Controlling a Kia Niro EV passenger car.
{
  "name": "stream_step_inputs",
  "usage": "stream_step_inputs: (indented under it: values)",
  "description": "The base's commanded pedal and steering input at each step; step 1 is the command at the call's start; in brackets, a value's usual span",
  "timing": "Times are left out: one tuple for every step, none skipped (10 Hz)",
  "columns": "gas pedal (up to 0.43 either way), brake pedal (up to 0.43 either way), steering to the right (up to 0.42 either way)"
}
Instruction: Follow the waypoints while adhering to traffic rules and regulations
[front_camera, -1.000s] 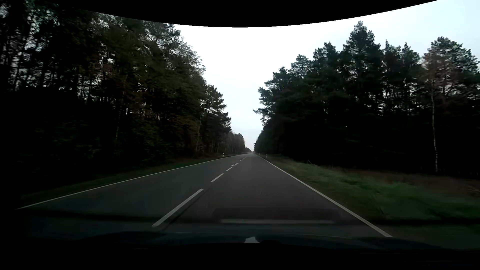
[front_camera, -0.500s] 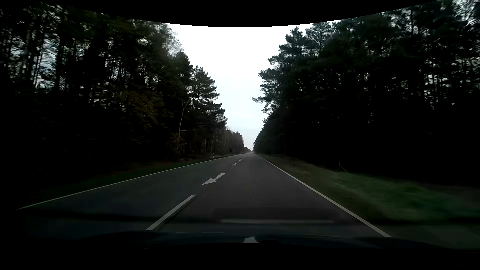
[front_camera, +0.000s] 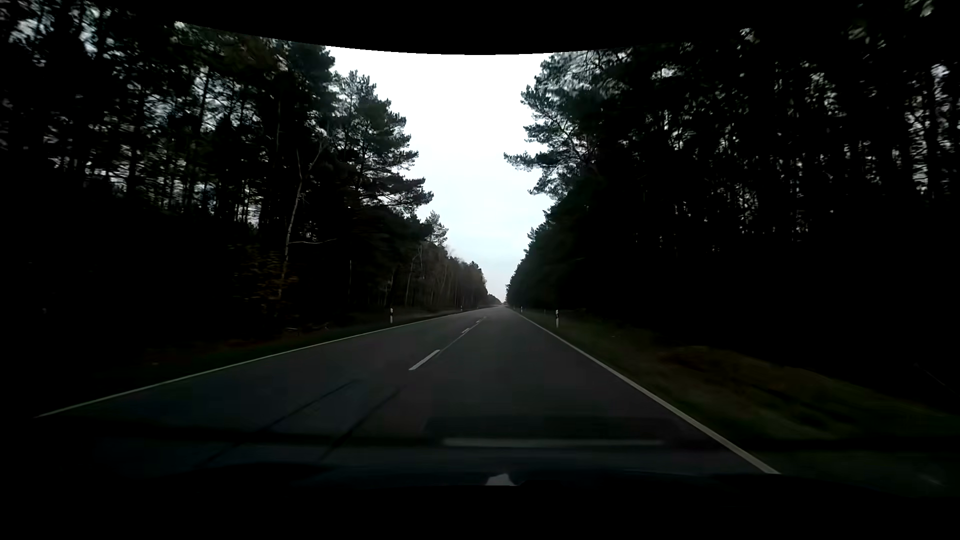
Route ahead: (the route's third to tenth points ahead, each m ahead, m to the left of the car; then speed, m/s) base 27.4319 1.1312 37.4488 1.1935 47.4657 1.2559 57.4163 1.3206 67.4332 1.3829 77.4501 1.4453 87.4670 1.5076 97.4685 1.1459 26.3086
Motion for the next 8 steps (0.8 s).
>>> stream_step_inputs:
  values:
    - [0.370, 0.000, 0.001]
    - [0.370, 0.000, 0.000]
    - [0.370, 0.000, 0.000]
    - [0.370, 0.000, -0.001]
    - [0.370, 0.000, -0.001]
    - [0.370, 0.000, -0.001]
    - [0.370, 0.000, -0.001]
    - [0.370, 0.000, -0.001]
